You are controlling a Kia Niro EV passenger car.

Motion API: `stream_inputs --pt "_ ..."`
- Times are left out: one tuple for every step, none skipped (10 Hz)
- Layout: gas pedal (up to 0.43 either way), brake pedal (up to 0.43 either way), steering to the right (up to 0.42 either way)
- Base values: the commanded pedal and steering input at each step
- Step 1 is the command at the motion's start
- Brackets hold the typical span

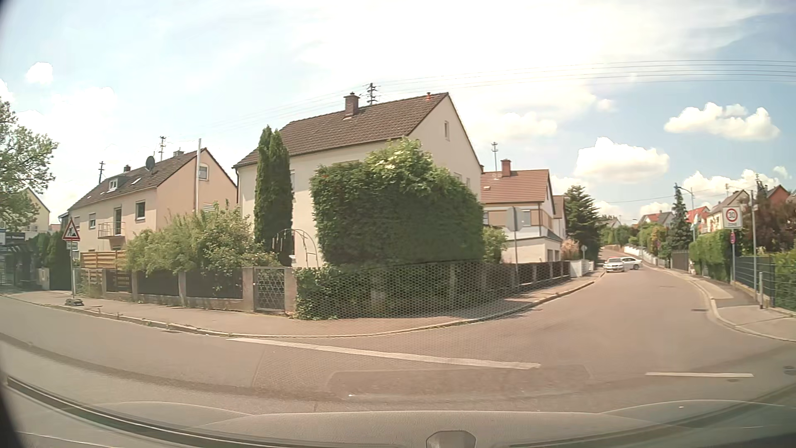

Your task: Follow the waypoints while adhering to traffic rules and regulations

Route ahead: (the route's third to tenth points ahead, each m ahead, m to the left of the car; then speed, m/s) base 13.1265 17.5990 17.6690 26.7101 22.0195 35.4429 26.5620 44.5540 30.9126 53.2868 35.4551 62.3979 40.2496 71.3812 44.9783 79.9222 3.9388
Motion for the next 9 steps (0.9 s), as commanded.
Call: stream_inputs --pt "0.26 0.0 -0.483" --pt "0.26 0.0 -0.483" --pt "0.26 0.0 -0.483" --pt "0.26 0.0 -0.484" --pt "0.26 0.0 -0.483" --pt "0.26 0.0 -0.474" --pt "0.26 0.0 -0.461" --pt "0.26 0.0 -0.449" --pt "0.26 0.0 -0.444"
